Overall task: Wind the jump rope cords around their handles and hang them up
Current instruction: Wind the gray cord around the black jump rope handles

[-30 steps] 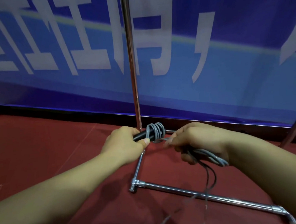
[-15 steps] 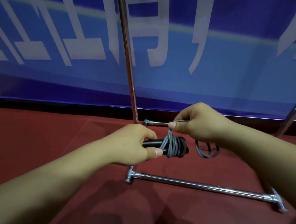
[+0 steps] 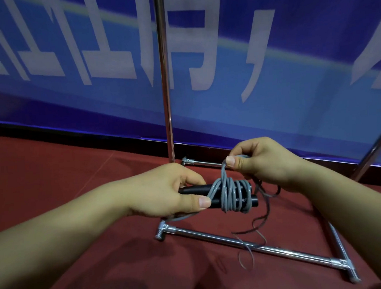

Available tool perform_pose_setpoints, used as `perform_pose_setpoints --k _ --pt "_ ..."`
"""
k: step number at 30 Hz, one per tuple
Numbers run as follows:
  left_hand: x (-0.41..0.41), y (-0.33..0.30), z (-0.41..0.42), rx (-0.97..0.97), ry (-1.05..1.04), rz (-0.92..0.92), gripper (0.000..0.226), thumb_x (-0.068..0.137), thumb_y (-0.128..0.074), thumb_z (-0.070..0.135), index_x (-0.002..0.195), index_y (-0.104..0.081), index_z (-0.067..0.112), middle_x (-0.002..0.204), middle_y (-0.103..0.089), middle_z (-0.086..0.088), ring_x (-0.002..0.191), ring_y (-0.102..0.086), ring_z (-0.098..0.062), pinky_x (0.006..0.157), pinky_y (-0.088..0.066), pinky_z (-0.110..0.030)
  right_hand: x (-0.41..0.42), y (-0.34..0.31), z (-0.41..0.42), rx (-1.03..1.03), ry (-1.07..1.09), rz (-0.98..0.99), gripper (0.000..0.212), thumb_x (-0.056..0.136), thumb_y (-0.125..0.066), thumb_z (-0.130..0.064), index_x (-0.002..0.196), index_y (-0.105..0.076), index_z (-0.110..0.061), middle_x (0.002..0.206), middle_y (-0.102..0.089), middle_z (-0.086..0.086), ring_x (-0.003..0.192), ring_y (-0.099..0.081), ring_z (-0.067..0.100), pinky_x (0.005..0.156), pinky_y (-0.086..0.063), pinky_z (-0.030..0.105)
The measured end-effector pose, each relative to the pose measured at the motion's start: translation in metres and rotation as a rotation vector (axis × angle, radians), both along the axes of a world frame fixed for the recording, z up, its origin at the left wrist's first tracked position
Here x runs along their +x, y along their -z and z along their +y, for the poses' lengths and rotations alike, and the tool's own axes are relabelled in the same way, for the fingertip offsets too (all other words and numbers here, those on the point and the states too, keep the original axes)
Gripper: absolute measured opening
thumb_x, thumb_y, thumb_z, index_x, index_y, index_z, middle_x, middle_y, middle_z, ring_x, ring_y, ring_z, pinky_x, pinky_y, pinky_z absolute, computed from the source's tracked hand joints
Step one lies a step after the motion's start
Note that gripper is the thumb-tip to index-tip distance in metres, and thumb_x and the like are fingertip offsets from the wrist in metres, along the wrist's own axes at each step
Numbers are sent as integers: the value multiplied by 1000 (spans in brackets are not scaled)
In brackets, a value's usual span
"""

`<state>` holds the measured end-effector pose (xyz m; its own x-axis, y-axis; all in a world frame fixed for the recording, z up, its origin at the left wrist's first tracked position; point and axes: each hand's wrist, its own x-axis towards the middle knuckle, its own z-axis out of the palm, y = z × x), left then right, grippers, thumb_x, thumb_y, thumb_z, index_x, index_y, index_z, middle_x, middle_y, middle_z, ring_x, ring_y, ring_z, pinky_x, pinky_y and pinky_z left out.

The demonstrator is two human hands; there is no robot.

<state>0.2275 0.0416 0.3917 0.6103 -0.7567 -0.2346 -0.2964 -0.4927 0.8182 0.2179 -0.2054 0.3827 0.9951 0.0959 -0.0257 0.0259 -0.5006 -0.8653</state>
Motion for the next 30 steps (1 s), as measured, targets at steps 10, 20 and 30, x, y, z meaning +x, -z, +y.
perform_pose_setpoints --k 10,20,30 --pt "-5 -3 -11 -352 -300 205 25 86 -66 38 73 -59 18 55 -47 2 38 -38 -4 36 -28 -13 -3 1 13 92 -10 -20 29 91 -62 2 68 -61 -15 52 -53 -5 48 -43 10 49 -32 25" --pt "4 2 -25 -409 -711 143 35 98 -61 27 65 -55 16 55 -48 0 41 -37 -8 36 -28 -16 -7 2 38 87 -44 79 22 101 -55 -26 91 -71 -15 62 -59 3 51 -54 16 49 -42 27" --pt "14 14 -19 -309 -808 -76 31 96 -66 23 67 -64 11 57 -51 -4 39 -42 -8 39 -37 -16 -11 -1 47 -89 -59 167 24 100 -53 -26 99 -69 -8 58 -61 -3 56 -53 16 59 -47 31"
